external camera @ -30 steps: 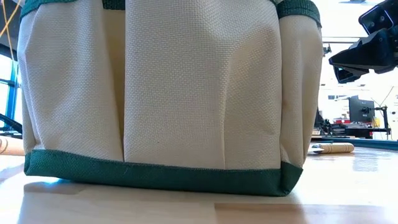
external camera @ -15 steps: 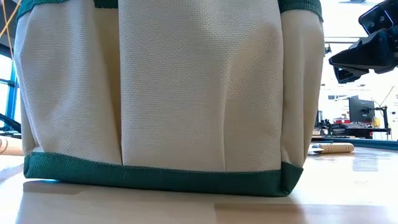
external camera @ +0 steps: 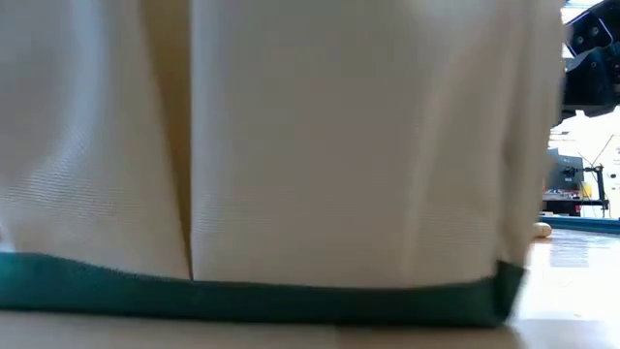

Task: Pick & Place Garden tools in Gardening bag
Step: Put the red gloves into the green gardening bag

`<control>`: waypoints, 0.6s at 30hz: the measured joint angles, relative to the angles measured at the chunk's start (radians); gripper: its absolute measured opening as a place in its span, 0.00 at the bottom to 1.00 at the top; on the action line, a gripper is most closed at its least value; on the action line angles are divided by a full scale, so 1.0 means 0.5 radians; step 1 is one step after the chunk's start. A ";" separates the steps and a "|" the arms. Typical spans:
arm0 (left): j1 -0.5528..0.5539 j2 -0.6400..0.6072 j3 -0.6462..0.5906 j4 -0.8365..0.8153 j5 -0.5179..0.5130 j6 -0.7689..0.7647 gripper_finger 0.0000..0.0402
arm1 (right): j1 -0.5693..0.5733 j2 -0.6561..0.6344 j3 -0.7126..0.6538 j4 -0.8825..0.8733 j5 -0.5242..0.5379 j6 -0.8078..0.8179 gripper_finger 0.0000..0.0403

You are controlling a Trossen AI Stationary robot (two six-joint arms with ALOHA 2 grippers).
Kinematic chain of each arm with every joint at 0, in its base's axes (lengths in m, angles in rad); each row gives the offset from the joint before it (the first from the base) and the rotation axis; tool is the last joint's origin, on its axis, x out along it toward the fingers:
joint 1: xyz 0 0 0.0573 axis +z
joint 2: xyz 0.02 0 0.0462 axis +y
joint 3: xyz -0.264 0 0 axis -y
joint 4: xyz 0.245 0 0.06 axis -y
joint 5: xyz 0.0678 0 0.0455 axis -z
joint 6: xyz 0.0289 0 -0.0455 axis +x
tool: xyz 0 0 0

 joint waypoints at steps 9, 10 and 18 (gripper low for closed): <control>-0.001 0.000 0.000 0.328 -0.008 0.281 0.65 | -0.001 0.000 0.000 -0.024 0.000 0.001 0.01; -0.001 0.000 0.000 0.356 -0.005 0.312 0.65 | -0.001 0.000 0.000 -0.024 0.000 0.000 0.01; 0.001 -0.088 0.002 0.390 -0.337 0.552 0.65 | -0.001 0.000 0.000 0.056 0.001 0.002 0.01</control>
